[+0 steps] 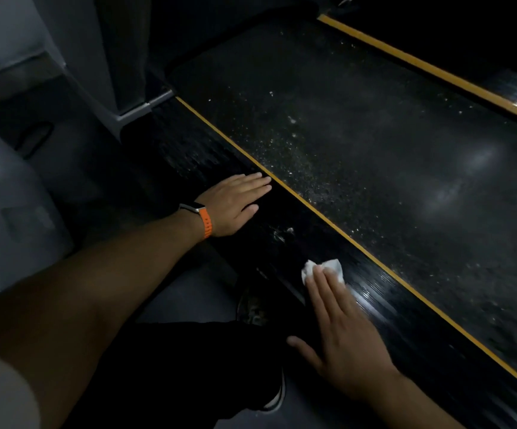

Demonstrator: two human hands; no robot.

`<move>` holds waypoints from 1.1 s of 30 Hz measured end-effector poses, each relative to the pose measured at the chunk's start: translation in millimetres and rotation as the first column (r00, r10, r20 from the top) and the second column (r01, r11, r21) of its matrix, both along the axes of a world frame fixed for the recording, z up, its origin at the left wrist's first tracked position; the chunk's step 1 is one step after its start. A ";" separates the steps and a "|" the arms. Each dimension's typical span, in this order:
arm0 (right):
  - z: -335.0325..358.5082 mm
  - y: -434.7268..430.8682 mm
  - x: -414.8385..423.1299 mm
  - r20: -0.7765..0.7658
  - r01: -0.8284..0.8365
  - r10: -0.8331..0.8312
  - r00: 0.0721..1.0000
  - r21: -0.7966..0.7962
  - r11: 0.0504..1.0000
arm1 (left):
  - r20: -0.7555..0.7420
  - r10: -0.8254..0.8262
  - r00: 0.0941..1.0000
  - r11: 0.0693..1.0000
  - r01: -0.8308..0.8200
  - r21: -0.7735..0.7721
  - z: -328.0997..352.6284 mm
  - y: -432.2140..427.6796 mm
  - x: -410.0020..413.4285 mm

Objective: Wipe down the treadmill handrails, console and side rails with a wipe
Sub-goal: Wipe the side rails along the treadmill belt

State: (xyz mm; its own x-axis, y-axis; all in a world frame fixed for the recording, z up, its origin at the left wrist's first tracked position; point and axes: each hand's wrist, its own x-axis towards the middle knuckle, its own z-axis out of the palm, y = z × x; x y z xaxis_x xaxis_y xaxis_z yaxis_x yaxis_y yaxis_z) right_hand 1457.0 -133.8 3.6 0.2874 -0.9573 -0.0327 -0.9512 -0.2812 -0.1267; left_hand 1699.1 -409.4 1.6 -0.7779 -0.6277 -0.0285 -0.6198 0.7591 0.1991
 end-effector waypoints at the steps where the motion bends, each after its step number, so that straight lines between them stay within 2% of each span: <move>1: -0.9 -6.1 5.2 -0.005 0.000 0.000 1.000 0.002 1.000 | -0.006 -0.005 1.000 1.000 0.005 0.002 -0.1 -0.2 -0.9; 7: -2.2 -82.1 60.9 0.009 0.007 -0.008 1.000 0.060 0.998 | -0.018 -0.012 1.000 1.000 0.012 -0.010 4.2 -0.5 -1.8; 15: 2.8 -25.1 18.8 0.014 -0.061 0.060 0.998 0.073 0.995 | -0.014 0.001 1.000 1.000 -0.001 -0.009 0.9 -0.9 -1.1; 23: 0.8 -105.9 76.6 -0.005 -0.094 0.095 0.995 0.103 0.990 | -0.025 -0.005 1.000 1.000 0.005 -0.022 2.5 0.1 -2.7; 29: 0.4 -45.9 25.7 0.039 -0.132 0.130 0.991 0.059 0.989 | -0.051 -0.017 0.999 0.999 0.015 -0.036 -0.7 -2.2 -2.5; 33: -2.1 -49.6 35.5 0.028 -0.055 0.053 0.998 0.062 0.997 | -0.057 -0.013 0.998 0.999 0.011 -0.034 0.2 -0.3 -3.0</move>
State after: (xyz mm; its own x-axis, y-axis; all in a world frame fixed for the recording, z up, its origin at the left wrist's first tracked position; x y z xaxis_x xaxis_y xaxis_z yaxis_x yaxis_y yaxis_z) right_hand 1492.5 -183.5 1.6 0.3399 -0.9367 -0.0842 -0.9311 -0.3225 -0.1703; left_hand 1696.2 -409.6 1.8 -0.7850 -0.6184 0.0375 -0.5991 0.7731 0.2081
